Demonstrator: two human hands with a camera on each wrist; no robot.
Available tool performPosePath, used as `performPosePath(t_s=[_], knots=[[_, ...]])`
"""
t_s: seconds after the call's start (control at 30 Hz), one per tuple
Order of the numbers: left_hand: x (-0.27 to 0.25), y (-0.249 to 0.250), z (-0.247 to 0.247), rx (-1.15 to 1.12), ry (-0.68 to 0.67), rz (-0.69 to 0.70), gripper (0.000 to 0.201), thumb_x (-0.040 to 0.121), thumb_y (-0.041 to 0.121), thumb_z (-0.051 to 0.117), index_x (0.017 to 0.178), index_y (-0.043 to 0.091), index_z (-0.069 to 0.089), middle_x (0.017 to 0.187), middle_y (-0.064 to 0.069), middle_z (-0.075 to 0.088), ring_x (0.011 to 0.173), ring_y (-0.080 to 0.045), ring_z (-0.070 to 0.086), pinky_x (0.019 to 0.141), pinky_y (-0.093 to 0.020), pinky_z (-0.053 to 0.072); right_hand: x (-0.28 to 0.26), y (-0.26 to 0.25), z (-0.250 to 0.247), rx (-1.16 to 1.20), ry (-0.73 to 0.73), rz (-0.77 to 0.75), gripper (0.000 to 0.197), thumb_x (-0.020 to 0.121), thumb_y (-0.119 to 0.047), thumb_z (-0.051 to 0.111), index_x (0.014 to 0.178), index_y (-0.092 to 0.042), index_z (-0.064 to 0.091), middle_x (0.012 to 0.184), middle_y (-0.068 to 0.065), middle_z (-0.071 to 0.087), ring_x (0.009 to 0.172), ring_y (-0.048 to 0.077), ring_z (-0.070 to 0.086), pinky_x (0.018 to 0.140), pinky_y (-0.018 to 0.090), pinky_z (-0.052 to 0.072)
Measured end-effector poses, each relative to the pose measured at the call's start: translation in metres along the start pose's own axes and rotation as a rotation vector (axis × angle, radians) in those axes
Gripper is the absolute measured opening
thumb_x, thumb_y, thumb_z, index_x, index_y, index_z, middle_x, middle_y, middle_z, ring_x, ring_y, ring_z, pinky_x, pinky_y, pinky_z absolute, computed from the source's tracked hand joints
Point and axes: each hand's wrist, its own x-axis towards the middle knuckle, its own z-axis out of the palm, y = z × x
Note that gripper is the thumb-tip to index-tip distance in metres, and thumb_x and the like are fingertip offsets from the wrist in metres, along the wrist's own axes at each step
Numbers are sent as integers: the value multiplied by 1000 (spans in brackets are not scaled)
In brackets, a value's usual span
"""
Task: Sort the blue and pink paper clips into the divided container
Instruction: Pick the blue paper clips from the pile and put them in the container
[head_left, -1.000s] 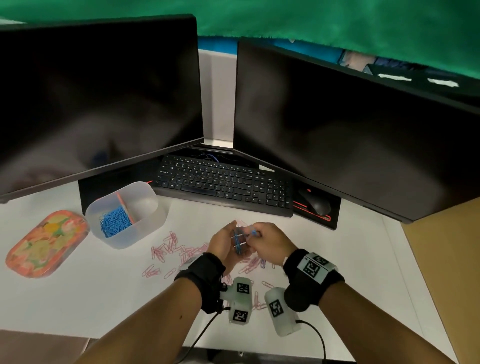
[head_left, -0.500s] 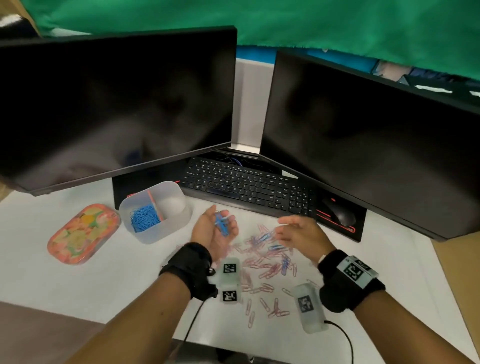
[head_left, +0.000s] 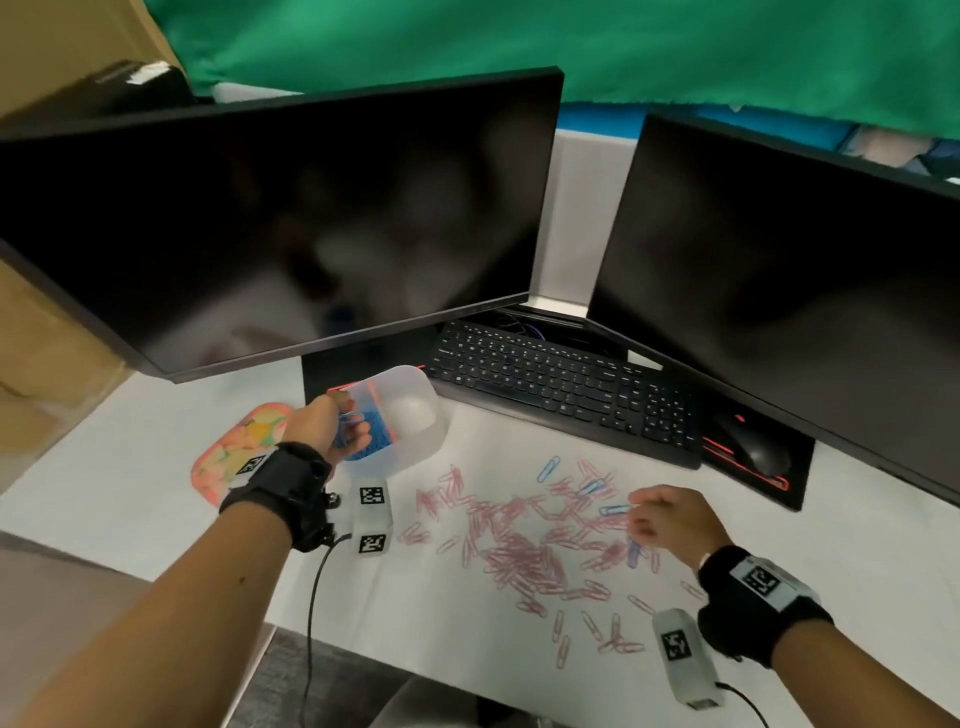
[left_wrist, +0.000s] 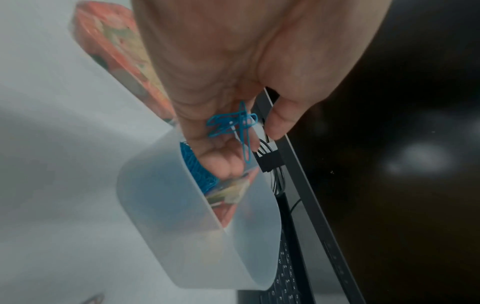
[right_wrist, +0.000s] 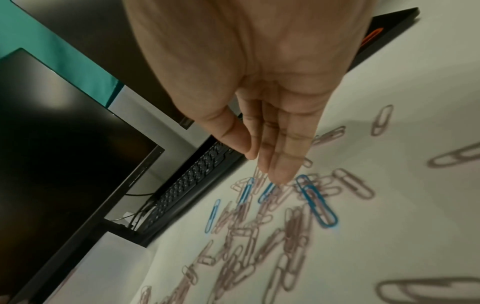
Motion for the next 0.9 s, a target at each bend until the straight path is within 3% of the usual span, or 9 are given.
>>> performPosePath(t_s=[0.13,0.2,0.27,0.37,0.47,0.6,0.73,0.8,0.9], knots=[[15,0,2,149,44,6,21,97,23,48,113,10,50,105,-11,56,100,-27,57,93,-41,52,-1,6,-2,-60,28,1,19,87,4,50,91,-2,68,84,21,69,81,37,68,89,48,53],[20,2,7,293,77,42,28,96,24,49,119,9,50,120,-10,53,114,-34,53,95,-41,49,-3,7,-4,-132,32,-14,21,87,-1,52,86,-13,68,85,15,71,83,32,70,89,48,55],[19,1,14,400,123,94,38,93,31,53,123,7,52,119,-12,54,112,-34,53,93,-39,47,-5,9,-9,-211,58,-45,23,85,-4,54,82,-23,67,89,8,71,86,27,69,89,46,55],[2,-1,32,532,182,415,26,88,27,59,111,13,62,111,-8,63,103,-26,57,94,-35,45,-7,6,-13,-312,139,-88,22,85,-7,55,81,-25,66,92,1,69,90,24,66,90,42,54],[-21,-13,63,642,-15,629,9,88,12,59,88,17,66,86,-1,65,80,-17,60,75,-24,47,-9,3,-13,-430,209,-119,22,87,-5,49,90,-17,68,94,0,65,90,20,60,84,29,49],[-32,-45,111,905,-245,595,14,87,12,55,81,19,67,77,4,65,71,-9,60,62,-18,44,-13,7,-9,-577,147,-216,24,87,-3,45,88,-16,66,93,1,65,83,18,61,72,24,49],[-22,-79,149,1145,-336,523,14,83,16,58,71,23,62,86,0,70,85,-21,66,74,-25,53,-21,17,0,-707,70,-188,11,84,-20,59,75,-16,64,79,-2,66,72,16,62,64,27,53],[-19,-90,163,1277,-362,515,7,84,19,60,80,18,66,91,-4,70,88,-24,65,75,-28,54,-20,21,5,-706,121,-146,14,84,-27,63,80,-13,63,80,0,65,72,16,61,61,25,49],[-13,-104,179,1435,-381,528,21,88,25,59,102,11,66,104,-9,68,95,-28,64,82,-36,55,-16,22,11,-664,189,-140,13,86,-19,60,89,-7,65,91,8,67,83,23,63,70,27,51]])
